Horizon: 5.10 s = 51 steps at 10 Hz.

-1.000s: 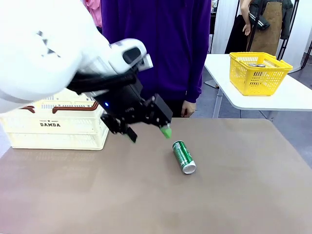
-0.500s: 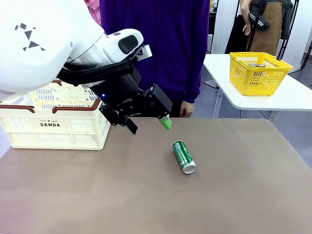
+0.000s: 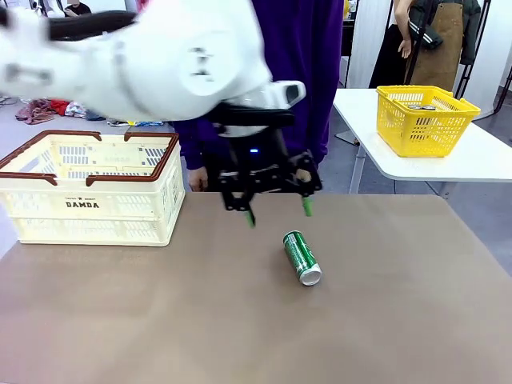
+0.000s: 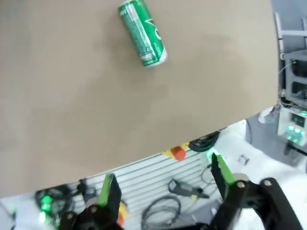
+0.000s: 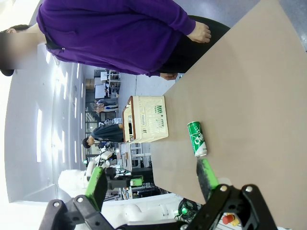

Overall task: Place the drinks into the Shopping basket.
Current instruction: Pick up one drink and place it into the Shopping basket.

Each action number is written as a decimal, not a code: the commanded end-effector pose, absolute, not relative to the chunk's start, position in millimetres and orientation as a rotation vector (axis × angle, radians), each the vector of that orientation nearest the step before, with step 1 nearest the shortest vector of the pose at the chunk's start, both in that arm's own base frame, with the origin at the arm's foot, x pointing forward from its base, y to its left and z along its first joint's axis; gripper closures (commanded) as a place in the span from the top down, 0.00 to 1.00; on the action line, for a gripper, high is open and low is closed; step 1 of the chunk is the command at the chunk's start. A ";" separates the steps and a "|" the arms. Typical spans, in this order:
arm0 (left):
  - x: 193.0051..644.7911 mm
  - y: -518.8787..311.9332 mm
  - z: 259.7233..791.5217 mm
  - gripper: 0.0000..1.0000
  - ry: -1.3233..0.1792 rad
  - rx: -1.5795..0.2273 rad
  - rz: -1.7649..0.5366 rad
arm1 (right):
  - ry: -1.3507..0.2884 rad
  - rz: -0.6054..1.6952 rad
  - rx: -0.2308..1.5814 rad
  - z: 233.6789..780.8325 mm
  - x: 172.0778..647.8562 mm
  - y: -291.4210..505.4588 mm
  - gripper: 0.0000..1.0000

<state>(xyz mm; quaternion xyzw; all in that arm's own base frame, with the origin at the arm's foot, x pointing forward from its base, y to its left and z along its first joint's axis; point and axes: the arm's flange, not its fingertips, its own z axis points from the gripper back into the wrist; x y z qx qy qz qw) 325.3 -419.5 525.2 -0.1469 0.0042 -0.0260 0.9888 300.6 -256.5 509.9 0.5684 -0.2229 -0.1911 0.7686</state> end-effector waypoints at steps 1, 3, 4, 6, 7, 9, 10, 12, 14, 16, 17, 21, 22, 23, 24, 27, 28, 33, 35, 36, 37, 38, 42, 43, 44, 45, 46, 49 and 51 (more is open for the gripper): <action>357.3 -491.7 516.8 1.00 0.151 -0.201 0.015 | -0.503 -0.394 1.244 510.9 301.2 -257.2 1.00; 379.2 -530.0 490.2 1.00 0.186 -0.170 0.085 | -0.503 -0.394 1.244 510.9 301.2 -257.2 1.00; 388.1 -543.5 477.0 1.00 0.186 -0.150 0.104 | -0.503 -0.394 1.244 510.9 301.2 -257.2 1.00; 407.8 -557.7 450.3 1.00 0.124 -0.106 0.109 | -0.503 -0.394 1.244 510.9 301.2 -257.2 1.00; 416.8 -556.6 441.2 1.00 0.074 -0.095 0.116 | -0.503 -0.394 1.244 510.9 301.2 -257.2 1.00; 431.5 -545.3 429.2 1.00 -0.008 -0.076 0.066 | -0.503 -0.394 1.244 510.9 301.2 -257.2 1.00; 436.0 -539.0 422.0 1.00 -0.043 -0.055 0.031 | -0.503 -0.394 1.244 510.9 301.2 -257.2 1.00; 434.4 -529.1 418.0 1.00 -0.059 -0.061 0.009 | -0.503 -0.394 1.244 510.9 301.2 -257.2 1.00; 445.5 -537.3 420.5 1.00 -0.033 -0.054 0.022 | -0.503 -0.394 1.244 510.9 301.2 -257.2 1.00; 445.5 -537.3 420.5 1.00 -0.033 -0.054 0.022 | -0.503 -0.394 1.244 510.9 301.2 -257.2 1.00; 445.1 -537.3 422.2 1.00 -0.019 -0.056 0.008 | -0.503 -0.394 1.244 510.9 301.2 -257.2 1.00; 456.8 -510.5 378.7 1.00 0.000 -0.062 0.034 | -0.503 -0.394 1.244 510.9 301.2 -257.2 1.00; 460.2 -508.8 370.0 1.00 -0.002 -0.088 0.038 | -0.503 -0.394 1.244 510.9 301.2 -257.2 1.00; 464.5 -510.5 357.5 1.00 0.000 -0.089 0.035 | -0.503 -0.394 1.244 510.9 301.2 -257.2 1.00; 467.5 -511.9 341.8 1.00 0.028 -0.082 0.032 | -0.503 -0.394 1.244 510.9 301.2 -257.2 1.00; 467.1 -515.1 307.0 1.00 0.091 -0.029 0.045 | -0.503 -0.394 1.244 510.9 301.2 -257.2 1.00; 466.5 -514.2 306.3 1.00 0.102 -0.035 0.041 | -0.503 -0.394 1.244 510.9 301.2 -257.2 1.00; 466.9 -513.4 303.6 0.53 0.105 -0.050 0.048 | -0.503 -0.394 1.244 510.9 301.2 -257.2 1.00; 466.7 -511.9 304.9 0.00 0.081 -0.047 0.045 | -0.503 -0.394 1.244 510.9 301.2 -257.2 1.00; 467.9 -512.7 305.2 0.00 0.082 -0.062 0.047 | -0.503 -0.394 1.244 510.9 301.2 -257.2 1.00; 467.6 -512.9 305.2 0.00 0.074 -0.064 0.047 | -0.503 -0.394 1.244 510.9 301.2 -257.2 1.00; 467.6 -512.9 305.3 0.00 0.073 -0.063 0.046 | -0.503 -0.394 1.244 510.9 301.2 -257.2 1.00; 469.6 -506.2 313.5 0.00 0.067 -0.091 0.056 | -0.503 -0.394 1.244 510.9 301.2 -257.2 1.00; 470.0 -500.7 325.4 0.00 0.047 -0.109 0.053 | -0.503 -0.394 1.244 510.9 301.2 -257.2 1.00; 468.5 -490.8 347.3 0.00 0.051 -0.148 0.005 | -0.503 -0.394 1.244 510.9 301.2 -257.2 1.00; 464.3 -477.4 376.6 0.00 0.088 -0.189 -0.042 | -0.503 -0.394 1.244 510.9 301.2 -257.2 1.00; 457.6 -460.7 411.9 0.00 0.116 -0.217 -0.053 | -0.503 -0.394 1.244 510.9 301.2 -257.2 1.00; 426.1 -417.4 481.0 0.00 0.077 -0.246 -0.165 | -0.503 -0.394 1.244 510.9 301.2 -257.2 1.00; 404.6 -373.3 507.0 0.00 -0.024 -0.286 -0.141 | -0.503 -0.394 1.244 510.9 301.2 -257.2 1.00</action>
